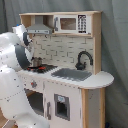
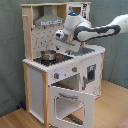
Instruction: Play with the kitchen
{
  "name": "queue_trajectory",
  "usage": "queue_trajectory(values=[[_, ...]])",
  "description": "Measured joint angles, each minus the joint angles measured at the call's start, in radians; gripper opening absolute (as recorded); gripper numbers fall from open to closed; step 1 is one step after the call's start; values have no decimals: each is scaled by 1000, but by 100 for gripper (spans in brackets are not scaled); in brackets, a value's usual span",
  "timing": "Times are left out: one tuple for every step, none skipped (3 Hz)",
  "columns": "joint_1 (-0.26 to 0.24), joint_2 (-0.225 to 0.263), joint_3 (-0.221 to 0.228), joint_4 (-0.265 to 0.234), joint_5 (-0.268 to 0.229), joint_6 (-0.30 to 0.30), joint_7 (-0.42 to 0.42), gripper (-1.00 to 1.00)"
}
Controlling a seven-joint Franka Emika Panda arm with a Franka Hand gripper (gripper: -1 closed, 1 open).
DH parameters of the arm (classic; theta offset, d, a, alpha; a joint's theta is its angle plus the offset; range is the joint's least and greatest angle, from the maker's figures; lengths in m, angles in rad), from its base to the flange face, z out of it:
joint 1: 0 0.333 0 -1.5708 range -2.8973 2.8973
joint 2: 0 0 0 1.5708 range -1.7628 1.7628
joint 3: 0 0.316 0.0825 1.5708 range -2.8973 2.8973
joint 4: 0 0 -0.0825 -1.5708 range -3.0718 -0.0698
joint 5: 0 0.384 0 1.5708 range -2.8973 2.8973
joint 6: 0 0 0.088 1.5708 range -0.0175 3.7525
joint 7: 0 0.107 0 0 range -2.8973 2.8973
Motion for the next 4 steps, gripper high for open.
queue_trajectory(values=[[-65, -43, 43, 55, 37, -22, -13, 100], [-132, -88, 86, 120, 74, -51, -29, 100], [-197, -130, 129, 185, 105, -86, -43, 100], [-252, -161, 169, 241, 126, -122, -52, 100]])
